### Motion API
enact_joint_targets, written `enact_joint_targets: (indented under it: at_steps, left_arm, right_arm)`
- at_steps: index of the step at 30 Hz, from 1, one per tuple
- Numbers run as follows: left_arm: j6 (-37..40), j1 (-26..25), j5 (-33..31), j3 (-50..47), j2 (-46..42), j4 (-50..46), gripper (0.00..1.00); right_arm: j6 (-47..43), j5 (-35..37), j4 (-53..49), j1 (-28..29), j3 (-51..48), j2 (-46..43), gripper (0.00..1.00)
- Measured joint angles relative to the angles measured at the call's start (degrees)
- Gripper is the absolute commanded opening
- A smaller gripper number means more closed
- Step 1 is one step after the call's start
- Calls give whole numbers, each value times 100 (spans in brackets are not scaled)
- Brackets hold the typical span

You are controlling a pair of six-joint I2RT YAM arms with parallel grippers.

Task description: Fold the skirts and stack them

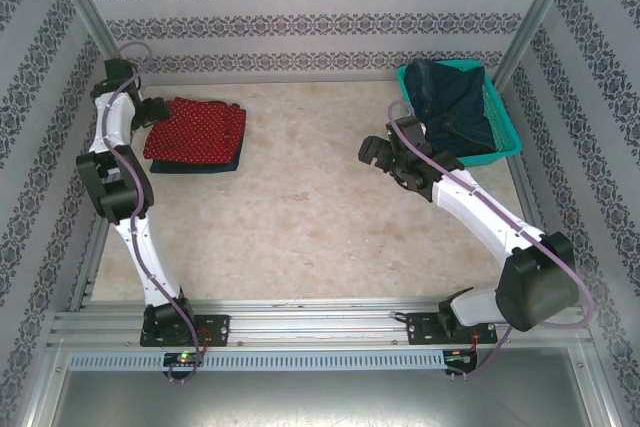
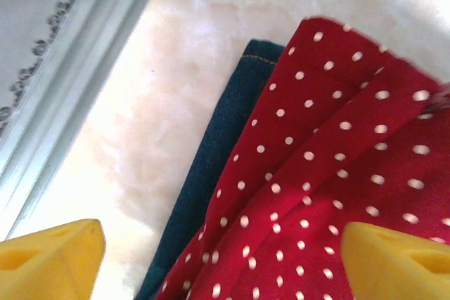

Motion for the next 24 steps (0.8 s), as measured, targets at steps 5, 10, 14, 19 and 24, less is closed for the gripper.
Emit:
enact_joint_targets:
  at_steps: [5,10,14,19,24]
  left_arm:
    - [-514,-264,208,-315,-732,59,100]
    - [-1224,-925,1056,-1132,-1108,748,100]
    - [-1904,-1274,1401,-2083,-1091,1513,100]
    - [-2702,-1283,1545,-3053,-800,2509,100]
    - [-3095,-1237,1714,-3036,-732,3001,100]
  right_arm:
    - [7,-50,81,0,0,125,98]
    - [7,-153,98,-2,0,328,98]
    - [7,-197,138,-2,0,332,98]
    - [26,-234,177,-2,-33,326,98]
    - [22,-260,168,-48,-96,302,98]
